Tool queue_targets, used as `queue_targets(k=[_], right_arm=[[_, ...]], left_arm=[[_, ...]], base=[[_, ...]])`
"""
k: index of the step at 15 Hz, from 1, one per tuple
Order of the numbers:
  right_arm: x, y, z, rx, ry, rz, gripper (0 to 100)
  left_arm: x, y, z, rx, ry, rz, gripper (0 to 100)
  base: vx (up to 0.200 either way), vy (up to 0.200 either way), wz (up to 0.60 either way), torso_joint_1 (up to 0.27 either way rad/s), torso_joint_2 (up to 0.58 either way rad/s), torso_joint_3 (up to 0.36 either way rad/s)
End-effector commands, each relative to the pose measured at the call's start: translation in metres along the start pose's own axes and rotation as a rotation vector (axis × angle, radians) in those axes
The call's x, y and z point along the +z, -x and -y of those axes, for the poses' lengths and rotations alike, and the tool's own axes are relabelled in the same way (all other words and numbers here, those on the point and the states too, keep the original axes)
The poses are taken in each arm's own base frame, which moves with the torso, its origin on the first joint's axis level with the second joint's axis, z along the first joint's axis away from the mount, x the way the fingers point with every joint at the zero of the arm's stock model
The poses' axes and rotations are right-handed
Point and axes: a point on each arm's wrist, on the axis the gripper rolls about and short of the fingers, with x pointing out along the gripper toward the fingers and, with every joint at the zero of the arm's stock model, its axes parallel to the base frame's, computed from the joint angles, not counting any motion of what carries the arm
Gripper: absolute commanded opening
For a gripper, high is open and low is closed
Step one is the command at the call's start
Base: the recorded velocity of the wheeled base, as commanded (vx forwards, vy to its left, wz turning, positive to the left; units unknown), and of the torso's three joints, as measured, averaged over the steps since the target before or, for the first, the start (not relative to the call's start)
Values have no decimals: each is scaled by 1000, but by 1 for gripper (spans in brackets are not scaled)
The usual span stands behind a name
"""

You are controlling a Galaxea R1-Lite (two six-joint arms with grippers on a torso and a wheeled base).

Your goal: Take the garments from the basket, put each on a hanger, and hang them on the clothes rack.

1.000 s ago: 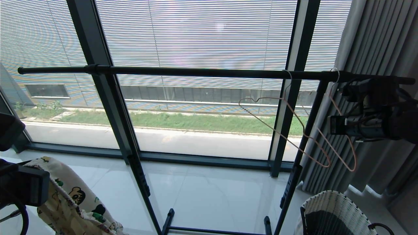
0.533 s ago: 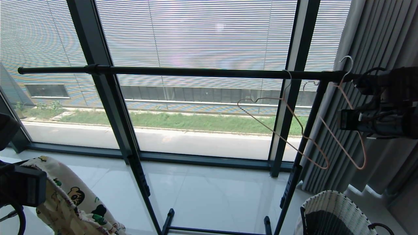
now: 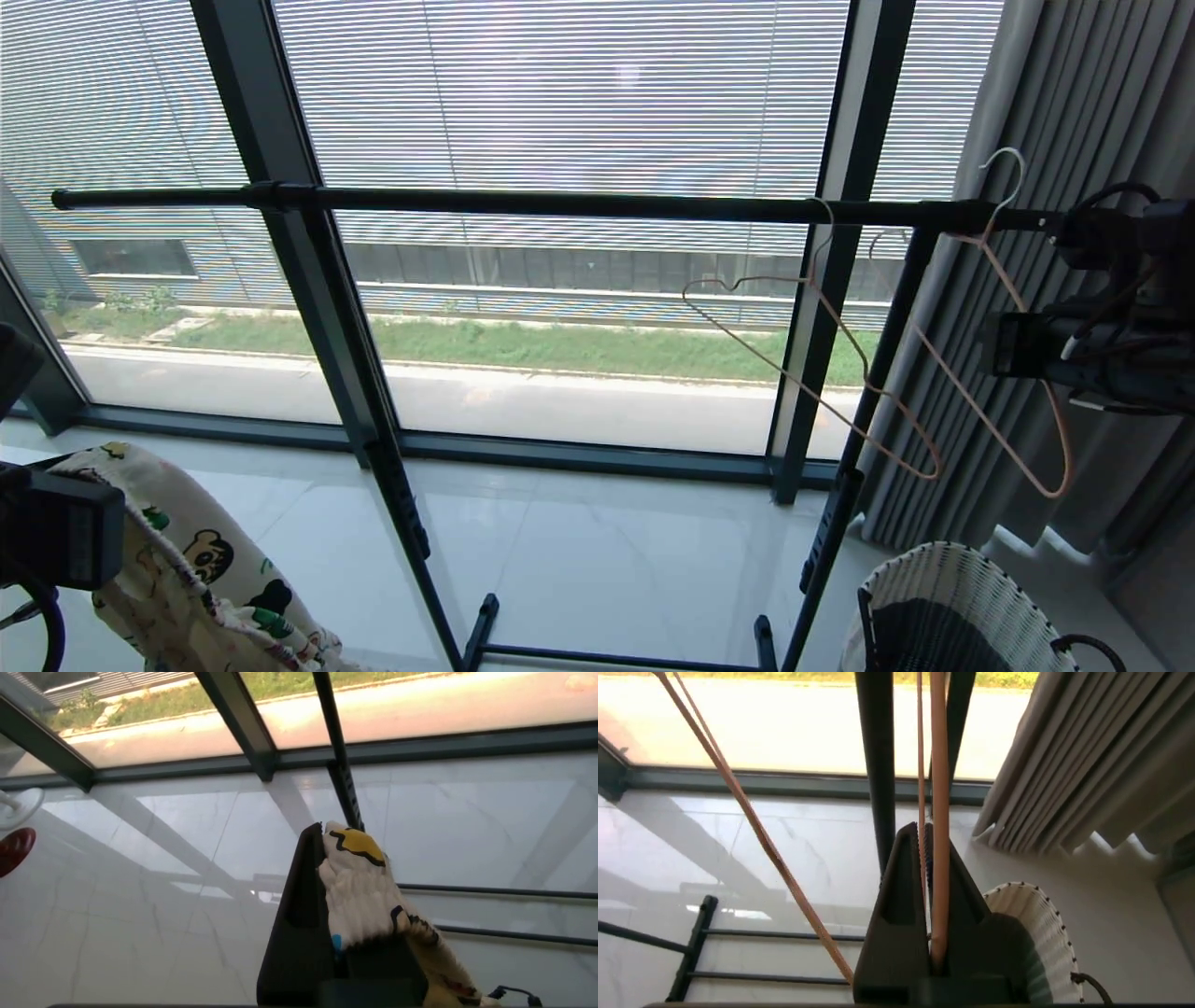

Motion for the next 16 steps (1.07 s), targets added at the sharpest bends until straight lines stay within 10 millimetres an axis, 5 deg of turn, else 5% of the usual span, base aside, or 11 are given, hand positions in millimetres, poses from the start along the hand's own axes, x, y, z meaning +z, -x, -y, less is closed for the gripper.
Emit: queue_targets(k=[1,13,16], right_arm=[[0,8,-1,9,0,13,0],[0,35,-3,58,5,53,0],[-1,54,-9,171,11,70,0]], left_arm=[[0,0,0,2,1,2,0],[-1,-2,1,-4,1,-9,0],[-1,-2,1,-8,-1,-11,0]], base=[[-200,0,0,12,7,2],[-200,0,0,0,2,4],[0,0,0,0,0,0]])
